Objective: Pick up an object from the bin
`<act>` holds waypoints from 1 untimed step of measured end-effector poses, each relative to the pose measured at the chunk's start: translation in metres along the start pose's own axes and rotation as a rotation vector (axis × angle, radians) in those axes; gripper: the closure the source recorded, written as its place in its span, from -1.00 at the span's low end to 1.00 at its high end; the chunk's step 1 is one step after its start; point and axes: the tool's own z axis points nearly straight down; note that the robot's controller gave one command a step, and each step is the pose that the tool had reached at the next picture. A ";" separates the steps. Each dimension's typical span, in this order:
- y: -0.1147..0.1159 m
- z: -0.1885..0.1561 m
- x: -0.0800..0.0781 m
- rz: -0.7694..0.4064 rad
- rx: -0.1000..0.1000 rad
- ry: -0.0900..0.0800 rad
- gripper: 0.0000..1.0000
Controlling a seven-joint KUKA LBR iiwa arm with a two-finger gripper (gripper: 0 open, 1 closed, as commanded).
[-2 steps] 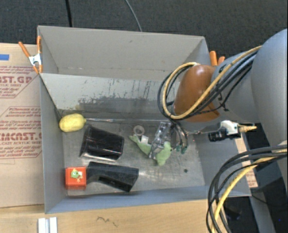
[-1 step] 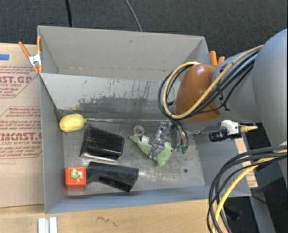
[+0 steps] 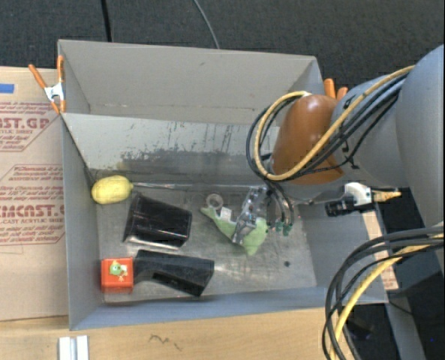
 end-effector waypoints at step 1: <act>0.000 -0.007 -0.001 0.000 -0.001 -0.003 1.00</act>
Offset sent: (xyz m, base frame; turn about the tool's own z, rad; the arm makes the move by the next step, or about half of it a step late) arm 0.0001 0.0001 0.0362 0.0000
